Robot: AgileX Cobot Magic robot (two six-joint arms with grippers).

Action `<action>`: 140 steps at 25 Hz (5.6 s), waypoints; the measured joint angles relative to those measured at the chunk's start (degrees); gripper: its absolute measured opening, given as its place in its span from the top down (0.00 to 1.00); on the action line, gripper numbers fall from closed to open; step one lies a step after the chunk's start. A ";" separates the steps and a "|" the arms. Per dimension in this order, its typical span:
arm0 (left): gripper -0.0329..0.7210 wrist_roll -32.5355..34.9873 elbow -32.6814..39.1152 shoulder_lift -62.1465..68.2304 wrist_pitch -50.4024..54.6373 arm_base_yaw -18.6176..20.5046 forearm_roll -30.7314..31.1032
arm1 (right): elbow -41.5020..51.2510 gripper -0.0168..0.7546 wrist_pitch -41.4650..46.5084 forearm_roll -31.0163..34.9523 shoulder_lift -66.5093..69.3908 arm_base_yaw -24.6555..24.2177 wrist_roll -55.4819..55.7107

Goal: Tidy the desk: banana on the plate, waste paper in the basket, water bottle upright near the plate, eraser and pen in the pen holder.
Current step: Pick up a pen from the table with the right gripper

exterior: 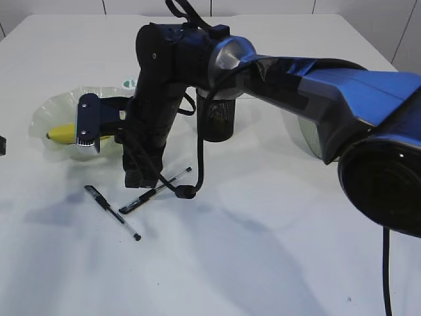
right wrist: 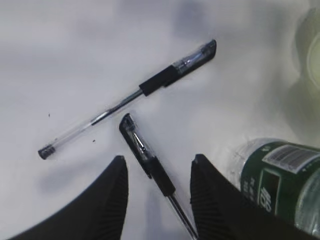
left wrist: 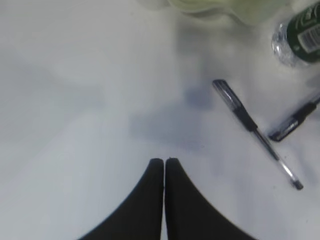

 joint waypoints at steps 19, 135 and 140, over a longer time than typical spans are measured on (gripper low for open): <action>0.45 14.18 -0.22 -5.93 5.53 0.00 -0.92 | -0.35 0.57 0.26 0.10 2.82 -0.69 -1.14; 0.44 14.31 -0.22 -6.34 7.85 0.00 0.29 | 0.72 0.84 4.53 -7.59 5.91 -0.01 4.36; 0.44 14.31 -0.22 -6.34 7.85 0.00 0.29 | 0.72 0.89 4.53 -7.59 5.91 -0.01 4.82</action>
